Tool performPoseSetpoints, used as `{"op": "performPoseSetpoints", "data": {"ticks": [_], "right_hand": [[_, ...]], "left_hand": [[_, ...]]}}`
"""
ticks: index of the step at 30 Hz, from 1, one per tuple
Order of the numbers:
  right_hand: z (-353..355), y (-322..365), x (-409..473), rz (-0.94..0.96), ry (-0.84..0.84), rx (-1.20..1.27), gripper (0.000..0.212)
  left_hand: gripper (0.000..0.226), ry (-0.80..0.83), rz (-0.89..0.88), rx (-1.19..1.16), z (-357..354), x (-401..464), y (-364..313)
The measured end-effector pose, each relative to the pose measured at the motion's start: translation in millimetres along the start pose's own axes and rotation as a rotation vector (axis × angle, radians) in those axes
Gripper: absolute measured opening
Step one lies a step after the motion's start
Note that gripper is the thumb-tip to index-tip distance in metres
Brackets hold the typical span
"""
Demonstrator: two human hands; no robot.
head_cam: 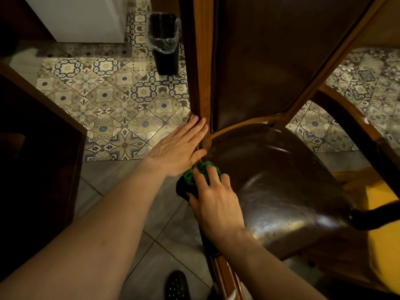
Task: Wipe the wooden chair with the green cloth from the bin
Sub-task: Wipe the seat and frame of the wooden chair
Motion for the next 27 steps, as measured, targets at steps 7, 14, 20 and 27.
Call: {"op": "performPoseSetpoints", "data": {"ticks": [7, 14, 20, 27], "right_hand": [[7, 6, -11, 0.010, 0.046, -0.055, 0.050], [18, 7, -27, 0.017, 0.094, -0.049, 0.030], [38, -4, -45, -0.021, 0.146, 0.027, 0.029], [71, -24, -85, -0.079, 0.007, 0.092, 0.038]], "left_hand": [[0.067, 0.009, 0.029, -0.048, 3, -13, -6], [0.064, 0.041, 0.069, -0.066, 7, -19, -13], [0.060, 0.068, 0.086, -0.124, 9, -24, -15], [0.058, 0.067, 0.108, -0.160, 13, -41, -27]]}}
Point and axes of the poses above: each hand's wrist, its own x-axis towards the middle knuckle, its own z-axis out of the back of the hand, y = z × x, the point moved 5 cm from there along x, towards the middle knuckle, and after that the axes turned 7 degrees about x, right-handed, at the moved point
